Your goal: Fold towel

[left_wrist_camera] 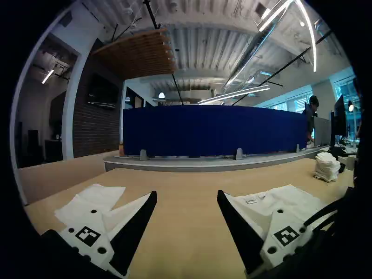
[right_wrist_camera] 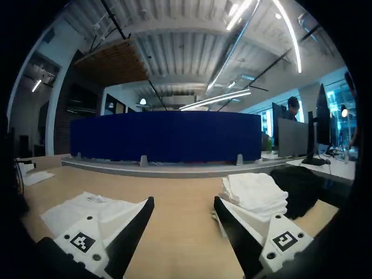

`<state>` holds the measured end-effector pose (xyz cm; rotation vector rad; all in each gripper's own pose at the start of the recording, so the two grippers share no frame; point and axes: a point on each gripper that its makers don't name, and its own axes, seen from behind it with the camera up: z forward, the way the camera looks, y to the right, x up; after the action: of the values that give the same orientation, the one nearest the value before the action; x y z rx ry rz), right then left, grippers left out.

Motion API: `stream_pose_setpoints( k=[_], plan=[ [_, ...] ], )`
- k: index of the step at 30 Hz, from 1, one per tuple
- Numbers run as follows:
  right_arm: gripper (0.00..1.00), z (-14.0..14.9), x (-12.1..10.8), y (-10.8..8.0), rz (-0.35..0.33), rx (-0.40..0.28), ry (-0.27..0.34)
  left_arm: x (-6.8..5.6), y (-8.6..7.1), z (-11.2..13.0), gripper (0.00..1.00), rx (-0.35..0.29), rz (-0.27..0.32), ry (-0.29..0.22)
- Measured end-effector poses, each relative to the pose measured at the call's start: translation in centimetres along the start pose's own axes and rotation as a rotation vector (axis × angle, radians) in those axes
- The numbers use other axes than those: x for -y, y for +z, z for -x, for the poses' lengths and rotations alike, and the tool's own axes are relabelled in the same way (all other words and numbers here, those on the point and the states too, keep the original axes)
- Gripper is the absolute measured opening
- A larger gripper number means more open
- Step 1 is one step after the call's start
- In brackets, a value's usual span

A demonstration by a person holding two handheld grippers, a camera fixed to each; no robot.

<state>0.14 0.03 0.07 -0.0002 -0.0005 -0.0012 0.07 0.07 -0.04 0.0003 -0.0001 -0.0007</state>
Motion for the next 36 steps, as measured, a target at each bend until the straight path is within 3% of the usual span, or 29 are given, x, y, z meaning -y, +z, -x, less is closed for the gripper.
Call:
stream_pose_setpoints(
  k=[17, 20, 26, 36],
  plan=[
    [1.00, 0.2, -0.3, 0.0, 0.017, 0.011, -0.001, 0.1, 0.0, 0.0, 0.96, 0.006, -0.009, 0.008],
    [1.00, -0.4, -0.4, -0.1, 0.025, 0.025, 0.004, -0.2, 0.0, -1.0, 0.96, 0.003, -0.002, 0.027],
    [1.00, -5.7, 0.4, -0.7, 0.006, 0.003, 0.032, -0.7, 0.1, -6.1, 0.96, -0.009, 0.010, -0.002],
    [1.00, -15.2, -0.2, -1.5, 0.036, 0.004, 0.007, -0.8, 0.3, -16.5, 0.96, -0.021, 0.022, -0.015]
  ],
)
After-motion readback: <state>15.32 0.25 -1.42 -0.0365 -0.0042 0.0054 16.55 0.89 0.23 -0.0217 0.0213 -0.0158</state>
